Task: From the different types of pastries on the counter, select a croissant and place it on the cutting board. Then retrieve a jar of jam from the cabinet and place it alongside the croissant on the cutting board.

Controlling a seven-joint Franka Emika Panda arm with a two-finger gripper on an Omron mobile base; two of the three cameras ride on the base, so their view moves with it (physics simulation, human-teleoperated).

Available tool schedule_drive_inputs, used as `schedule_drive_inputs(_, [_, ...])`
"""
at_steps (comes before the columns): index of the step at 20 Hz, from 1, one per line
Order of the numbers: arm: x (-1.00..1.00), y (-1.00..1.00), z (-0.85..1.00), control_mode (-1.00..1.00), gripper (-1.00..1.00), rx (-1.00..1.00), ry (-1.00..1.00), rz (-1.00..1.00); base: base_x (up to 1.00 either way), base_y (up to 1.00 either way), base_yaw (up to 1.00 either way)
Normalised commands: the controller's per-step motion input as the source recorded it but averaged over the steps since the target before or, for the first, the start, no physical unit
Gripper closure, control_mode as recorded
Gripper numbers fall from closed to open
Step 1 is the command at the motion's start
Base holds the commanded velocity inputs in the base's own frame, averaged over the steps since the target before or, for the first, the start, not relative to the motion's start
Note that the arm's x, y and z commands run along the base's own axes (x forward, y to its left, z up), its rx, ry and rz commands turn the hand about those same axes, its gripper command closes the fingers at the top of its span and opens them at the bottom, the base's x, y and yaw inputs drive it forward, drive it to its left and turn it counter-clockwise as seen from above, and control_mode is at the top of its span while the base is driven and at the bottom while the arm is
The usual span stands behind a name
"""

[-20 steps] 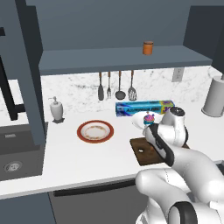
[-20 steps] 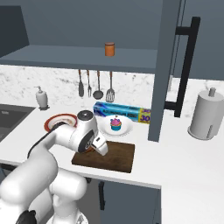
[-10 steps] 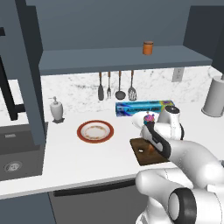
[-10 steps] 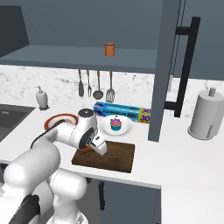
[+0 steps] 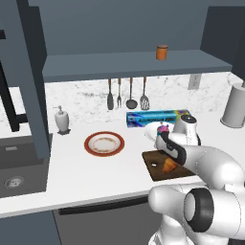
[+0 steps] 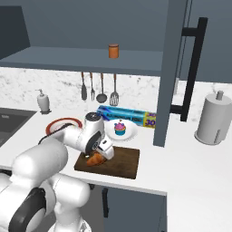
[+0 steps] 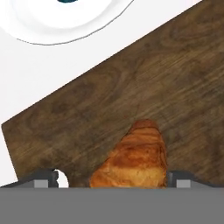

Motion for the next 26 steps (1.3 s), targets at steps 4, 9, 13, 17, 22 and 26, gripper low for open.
schedule_drive_inputs(4, [-0.18,-0.02,0.74,-1.0,-1.0,0.0,0.0,0.0,0.0,0.0,0.0])
schedule_drive_inputs(9, [-0.51,-0.25,1.0,-1.0,-1.0,0.06,0.0,0.02,0.0,0.0,0.0])
schedule_drive_inputs(13, [-0.52,-0.13,0.85,-1.0,-1.0,0.01,-0.01,0.08,0.0,0.0,0.0])
schedule_drive_inputs(17, [0.0,0.0,0.03,-1.0,-1.0,0.0,0.02,0.0,0.0,0.0,0.0])
schedule_drive_inputs(22, [-0.07,0.26,0.91,-1.0,-1.0,-0.11,0.1,0.06,0.0,0.0,0.0])
schedule_drive_inputs(26, [0.0,0.27,1.0,-1.0,-1.0,-0.23,-0.05,0.22,0.0,0.0,0.0])
